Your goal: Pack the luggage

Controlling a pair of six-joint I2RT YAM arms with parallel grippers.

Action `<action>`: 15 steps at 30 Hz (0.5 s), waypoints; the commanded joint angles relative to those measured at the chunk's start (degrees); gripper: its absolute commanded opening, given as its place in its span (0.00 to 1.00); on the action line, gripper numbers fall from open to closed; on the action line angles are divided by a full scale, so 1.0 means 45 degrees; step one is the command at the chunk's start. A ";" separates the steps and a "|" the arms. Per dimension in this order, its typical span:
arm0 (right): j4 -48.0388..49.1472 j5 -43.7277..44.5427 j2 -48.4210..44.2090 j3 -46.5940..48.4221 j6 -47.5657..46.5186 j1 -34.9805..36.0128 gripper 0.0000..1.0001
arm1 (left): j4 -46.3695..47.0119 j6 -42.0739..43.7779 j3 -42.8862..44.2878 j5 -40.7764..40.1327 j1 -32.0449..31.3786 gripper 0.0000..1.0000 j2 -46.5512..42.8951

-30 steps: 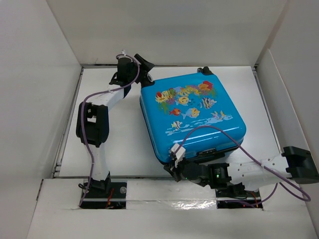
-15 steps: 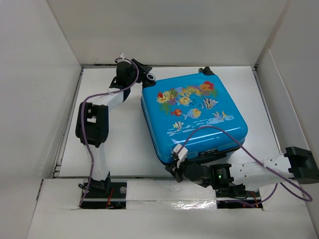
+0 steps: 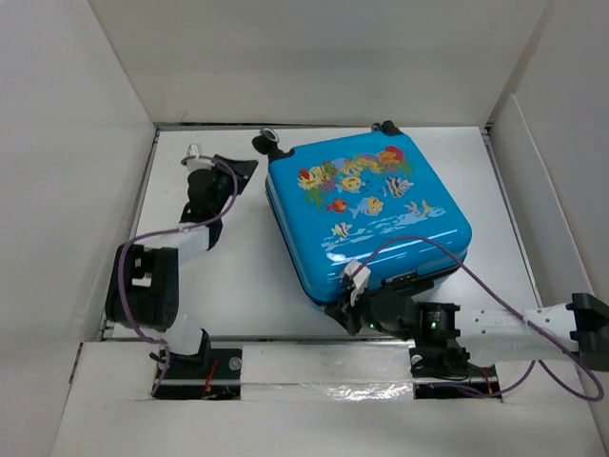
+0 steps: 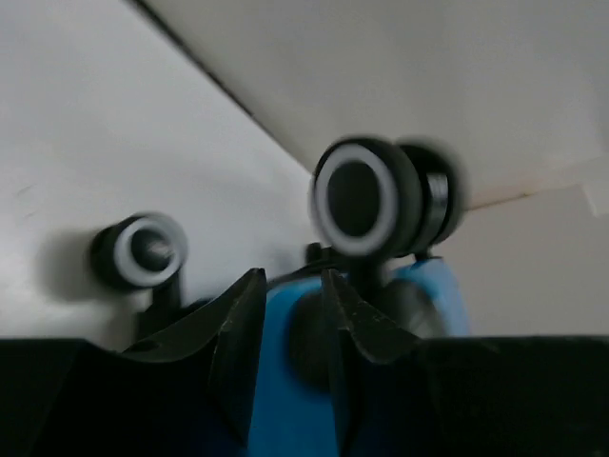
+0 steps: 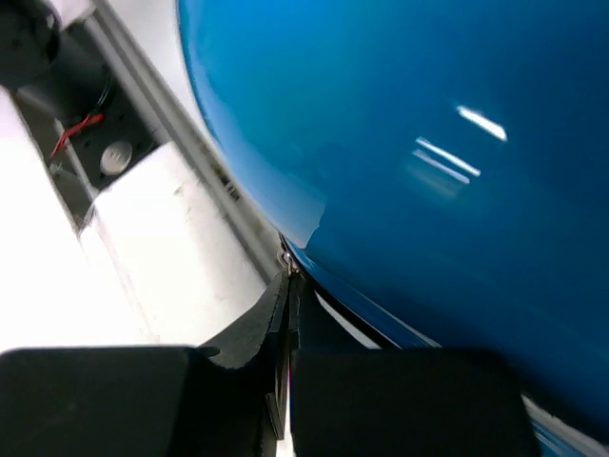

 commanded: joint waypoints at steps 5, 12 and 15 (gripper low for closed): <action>-0.0272 -0.0664 -0.2092 0.1855 -0.1825 -0.5073 0.00 | -0.0614 0.0897 -0.4642 -0.2084 -0.0046 0.00 -0.3412; -0.3301 -0.1408 -0.5236 0.1587 -0.1225 -0.7035 0.00 | -0.1688 0.1583 -0.5138 -0.2264 -0.0282 0.00 -0.5411; -0.4706 -0.0961 -0.7677 0.0318 0.0122 -0.6725 0.00 | -0.2119 0.1661 -0.3967 -0.1446 -0.0398 0.00 -0.4866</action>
